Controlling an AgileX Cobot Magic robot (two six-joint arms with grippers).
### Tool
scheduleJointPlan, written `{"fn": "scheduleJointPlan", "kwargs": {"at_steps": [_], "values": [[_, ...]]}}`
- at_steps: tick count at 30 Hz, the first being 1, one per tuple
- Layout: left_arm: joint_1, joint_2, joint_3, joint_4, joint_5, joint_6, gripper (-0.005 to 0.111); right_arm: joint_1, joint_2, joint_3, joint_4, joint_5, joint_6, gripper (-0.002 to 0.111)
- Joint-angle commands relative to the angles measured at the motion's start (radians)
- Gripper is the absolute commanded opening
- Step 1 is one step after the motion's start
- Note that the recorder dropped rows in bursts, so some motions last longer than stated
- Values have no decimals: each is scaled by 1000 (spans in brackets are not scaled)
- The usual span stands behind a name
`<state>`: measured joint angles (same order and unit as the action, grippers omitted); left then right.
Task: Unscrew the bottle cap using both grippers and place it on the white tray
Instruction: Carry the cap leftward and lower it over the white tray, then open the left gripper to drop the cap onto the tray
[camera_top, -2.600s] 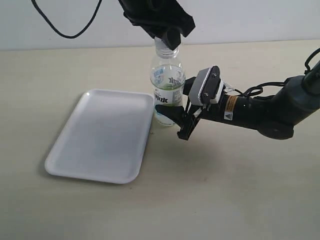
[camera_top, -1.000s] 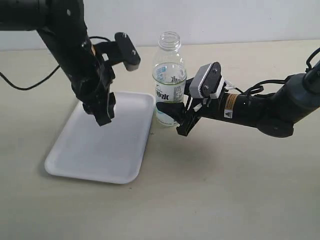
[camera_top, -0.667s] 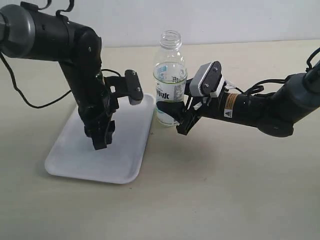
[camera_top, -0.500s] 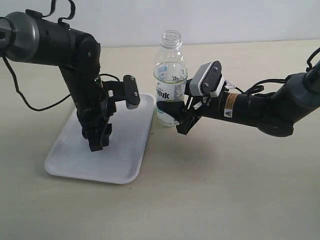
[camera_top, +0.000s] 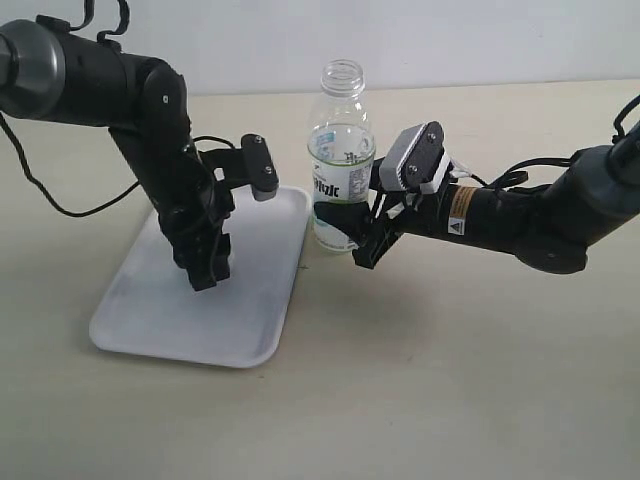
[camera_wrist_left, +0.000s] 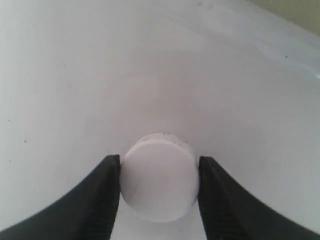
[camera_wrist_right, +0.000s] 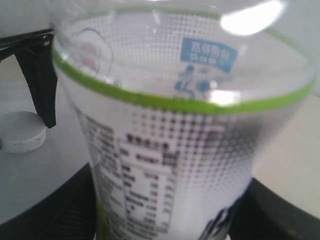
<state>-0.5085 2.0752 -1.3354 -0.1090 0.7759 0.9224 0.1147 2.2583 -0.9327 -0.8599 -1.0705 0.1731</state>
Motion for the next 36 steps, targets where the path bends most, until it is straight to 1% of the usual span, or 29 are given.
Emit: {"fn": "scheduleJointPlan", "kwargs": {"at_steps": [1, 3, 4, 7, 9, 12, 15, 17, 22, 26, 32, 33, 34, 36], "values": [[-2, -5, 3, -20, -6, 2, 0, 2, 7, 6, -3, 90, -13, 1], [-2, -5, 3, -28, -6, 2, 0, 2, 7, 6, -3, 90, -13, 1], [-2, -5, 3, -30, -9, 4, 2, 2, 7, 6, -3, 90, -13, 1], [-2, -5, 3, -36, -5, 4, 16, 2, 7, 6, -3, 90, -13, 1], [-2, -5, 3, -36, -5, 4, 30, 2, 7, 6, -3, 85, -13, 1], [-2, -5, 3, -48, -11, -5, 43, 2, 7, 6, -6, 85, -13, 1], [-2, -5, 4, -63, -16, -15, 52, 2, 7, 6, -6, 85, -13, 1], [-2, -5, 4, -63, -21, -29, 54, 2, 7, 6, -6, 85, -13, 1], [-2, -5, 4, -63, -21, -64, 58, 2, 7, 6, -6, 85, -13, 1], [-2, -7, 2, -56, -19, -67, 58, 2, 7, 6, 5, 85, -13, 1], [-2, -23, -30, -55, 54, -98, 58, 2, 7, 6, 15, 91, -13, 1], [-2, -31, -31, -53, 54, -98, 56, 2, 7, 6, 15, 91, -13, 1], [-2, -42, -31, -52, 54, -98, 51, 2, 7, 6, 15, 91, -13, 1], [-2, -61, -31, -52, 65, -100, 35, 2, 7, 6, 15, 96, -4, 1]]}}
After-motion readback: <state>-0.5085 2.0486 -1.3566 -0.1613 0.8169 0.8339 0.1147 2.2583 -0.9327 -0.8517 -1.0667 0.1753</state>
